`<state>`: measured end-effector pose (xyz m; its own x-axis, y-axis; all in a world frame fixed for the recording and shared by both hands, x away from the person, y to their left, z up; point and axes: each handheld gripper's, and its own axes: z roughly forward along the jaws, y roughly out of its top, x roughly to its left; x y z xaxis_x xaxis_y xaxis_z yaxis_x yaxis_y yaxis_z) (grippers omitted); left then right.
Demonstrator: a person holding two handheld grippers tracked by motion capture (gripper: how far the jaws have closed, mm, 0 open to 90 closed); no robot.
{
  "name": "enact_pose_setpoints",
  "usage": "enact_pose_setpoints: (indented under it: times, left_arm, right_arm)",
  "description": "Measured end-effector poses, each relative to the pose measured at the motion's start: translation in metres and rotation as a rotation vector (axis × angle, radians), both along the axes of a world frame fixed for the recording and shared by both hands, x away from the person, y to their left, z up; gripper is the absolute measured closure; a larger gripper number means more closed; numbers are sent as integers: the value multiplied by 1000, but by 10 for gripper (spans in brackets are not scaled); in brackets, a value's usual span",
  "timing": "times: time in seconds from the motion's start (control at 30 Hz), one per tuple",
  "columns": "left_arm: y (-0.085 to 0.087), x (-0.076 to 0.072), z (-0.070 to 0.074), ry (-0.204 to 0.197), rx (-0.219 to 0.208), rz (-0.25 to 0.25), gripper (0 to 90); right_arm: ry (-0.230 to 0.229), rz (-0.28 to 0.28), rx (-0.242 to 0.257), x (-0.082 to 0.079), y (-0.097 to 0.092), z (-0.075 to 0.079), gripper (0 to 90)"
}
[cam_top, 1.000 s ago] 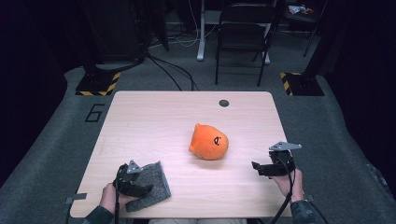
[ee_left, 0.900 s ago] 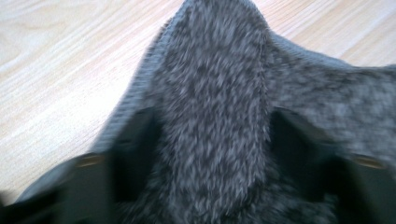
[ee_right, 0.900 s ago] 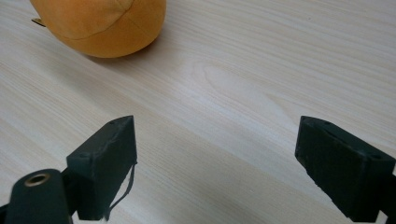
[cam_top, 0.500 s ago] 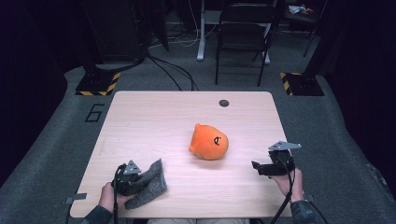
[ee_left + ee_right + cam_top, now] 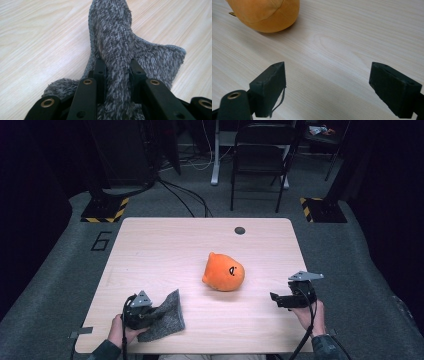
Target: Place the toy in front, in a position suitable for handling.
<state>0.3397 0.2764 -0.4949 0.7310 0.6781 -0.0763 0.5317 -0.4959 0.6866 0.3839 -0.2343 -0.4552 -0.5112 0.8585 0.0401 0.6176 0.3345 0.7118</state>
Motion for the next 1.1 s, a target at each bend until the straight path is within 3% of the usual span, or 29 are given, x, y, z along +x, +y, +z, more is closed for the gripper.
enact_pose_setpoints:
  times: [0.2, 0.5, 0.73, 0.87, 1.1]
  left_arm:
    - [-15, 4, 3, 11, -30, -47, 732]
    - [-47, 9, 6, 14, -24, -144, 731]
    - [-64, 10, 9, 13, -44, -181, 730]
    - [-77, 11, 10, 10, -29, -218, 730]
    - [-103, 15, 14, 8, -39, -266, 730]
  right_arm:
    - [13, 1, -3, 0, 1, -2, 130]
    - [18, -8, -9, 0, 1, -3, 130]
    - [15, -5, -14, 0, 0, -3, 130]
    - [13, -2, -17, 0, 1, -3, 130]
    - [15, 3, -19, -1, 2, -3, 130]
